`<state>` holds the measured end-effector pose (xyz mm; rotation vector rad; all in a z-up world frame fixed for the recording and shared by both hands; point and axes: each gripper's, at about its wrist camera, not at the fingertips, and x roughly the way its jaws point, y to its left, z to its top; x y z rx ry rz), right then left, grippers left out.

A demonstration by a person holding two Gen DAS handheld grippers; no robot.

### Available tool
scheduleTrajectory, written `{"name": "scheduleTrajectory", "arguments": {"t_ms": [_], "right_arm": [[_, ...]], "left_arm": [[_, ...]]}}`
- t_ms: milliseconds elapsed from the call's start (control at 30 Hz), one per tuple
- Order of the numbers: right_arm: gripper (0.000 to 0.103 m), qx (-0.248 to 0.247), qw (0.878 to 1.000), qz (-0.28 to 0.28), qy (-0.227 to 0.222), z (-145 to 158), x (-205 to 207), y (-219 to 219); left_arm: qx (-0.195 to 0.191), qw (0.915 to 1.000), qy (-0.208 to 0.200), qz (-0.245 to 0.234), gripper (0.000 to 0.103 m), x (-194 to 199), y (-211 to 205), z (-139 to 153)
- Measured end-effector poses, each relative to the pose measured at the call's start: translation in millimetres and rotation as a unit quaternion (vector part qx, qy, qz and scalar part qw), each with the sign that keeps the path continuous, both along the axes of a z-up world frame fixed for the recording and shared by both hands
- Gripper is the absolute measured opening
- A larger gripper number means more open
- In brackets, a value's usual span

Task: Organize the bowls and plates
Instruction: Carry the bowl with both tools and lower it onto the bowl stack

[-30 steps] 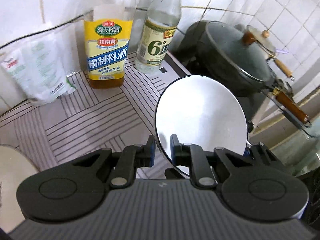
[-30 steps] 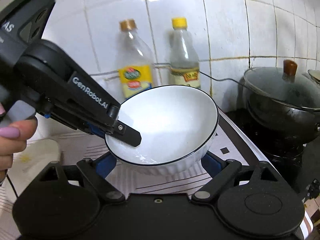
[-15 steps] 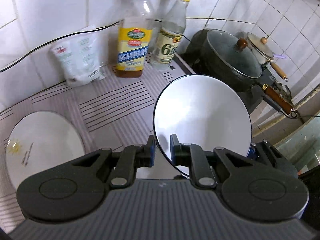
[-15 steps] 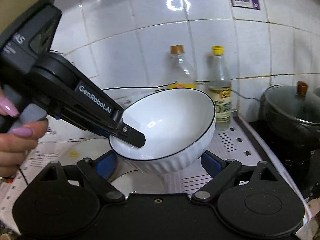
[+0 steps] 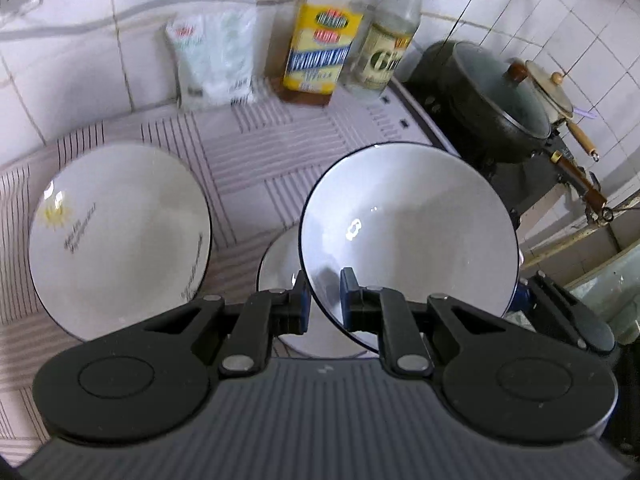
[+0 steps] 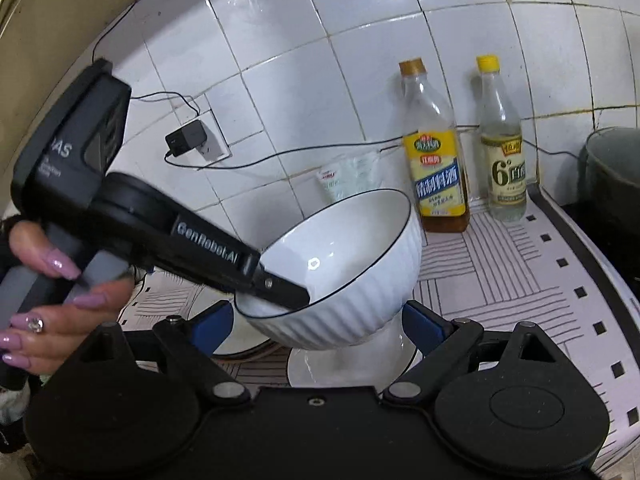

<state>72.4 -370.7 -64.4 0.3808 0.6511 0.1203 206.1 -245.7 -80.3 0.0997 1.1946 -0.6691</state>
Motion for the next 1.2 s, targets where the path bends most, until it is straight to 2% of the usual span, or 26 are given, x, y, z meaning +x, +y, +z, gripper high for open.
{"name": "scheduleTrajectory", "arguments": {"t_ms": [100,467,633,767,867,1133,1200], "right_arm": [[0.094,-0.012,1.000,0.009,0.012,-9,2,5],[0.095,-0.008,0.999,0.023,0.048,-30,12,9],[0.095,-0.046,0.996,0.031,0.068,-36,20,15],[0.095,-0.115,0.989,0.037,0.083,-38,24,29],[0.095,-0.145,0.984,0.037,0.095,-42,28,35],[0.095,-0.175,0.978,0.036,0.112,-48,27,40],[0.095,-0.172,0.978,0.038,0.111,-49,26,40]], "left_arm": [[0.005,0.9999,0.009,0.009,0.013,-2,2,-12],[0.034,0.9993,0.010,0.010,0.013,-3,2,-37],[0.035,0.9988,0.021,0.028,0.013,0,0,-48],[0.041,0.9986,0.017,0.031,0.013,0,-4,-51],[0.054,0.9981,0.010,0.030,0.013,-2,-8,-51],[0.084,0.9956,-0.028,0.028,0.013,-13,-18,-48],[0.093,0.9939,-0.037,0.046,0.013,-13,-20,-48]]}}
